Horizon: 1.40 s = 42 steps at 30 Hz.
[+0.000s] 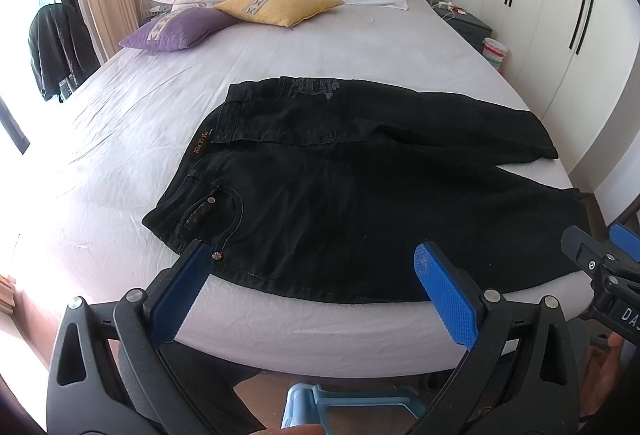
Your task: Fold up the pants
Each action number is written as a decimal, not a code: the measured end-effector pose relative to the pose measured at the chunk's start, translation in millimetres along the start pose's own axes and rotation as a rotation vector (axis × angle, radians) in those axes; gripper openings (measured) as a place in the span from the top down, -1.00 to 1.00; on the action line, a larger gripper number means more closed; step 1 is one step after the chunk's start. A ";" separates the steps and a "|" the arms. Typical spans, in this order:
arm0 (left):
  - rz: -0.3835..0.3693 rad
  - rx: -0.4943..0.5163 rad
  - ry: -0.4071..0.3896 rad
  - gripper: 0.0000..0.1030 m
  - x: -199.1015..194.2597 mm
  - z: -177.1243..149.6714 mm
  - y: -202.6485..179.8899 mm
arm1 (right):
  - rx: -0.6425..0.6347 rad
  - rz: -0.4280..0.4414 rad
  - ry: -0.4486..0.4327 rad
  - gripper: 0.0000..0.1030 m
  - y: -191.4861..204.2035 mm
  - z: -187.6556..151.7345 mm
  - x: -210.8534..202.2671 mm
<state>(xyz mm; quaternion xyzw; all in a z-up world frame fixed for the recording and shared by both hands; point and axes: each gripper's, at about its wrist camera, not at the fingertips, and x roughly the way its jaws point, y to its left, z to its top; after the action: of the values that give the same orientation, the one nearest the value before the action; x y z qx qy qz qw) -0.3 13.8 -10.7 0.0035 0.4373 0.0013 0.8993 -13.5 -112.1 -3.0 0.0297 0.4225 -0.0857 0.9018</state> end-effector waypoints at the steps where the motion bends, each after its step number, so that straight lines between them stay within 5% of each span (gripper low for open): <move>1: 0.000 0.000 0.000 -1.00 0.0 0.0 0.0 | 0.001 0.000 0.001 -1.00 -0.6 0.3 0.4; 42: -0.003 -0.001 0.003 -1.00 8.1 0.9 1.9 | 0.000 0.016 0.019 -1.00 0.6 -8.6 5.1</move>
<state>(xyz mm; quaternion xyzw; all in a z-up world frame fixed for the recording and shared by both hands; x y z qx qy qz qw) 5.4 15.7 -16.6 0.0027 0.4386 0.0002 0.8987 -16.7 -111.1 -12.5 0.0339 0.4307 -0.0783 0.8985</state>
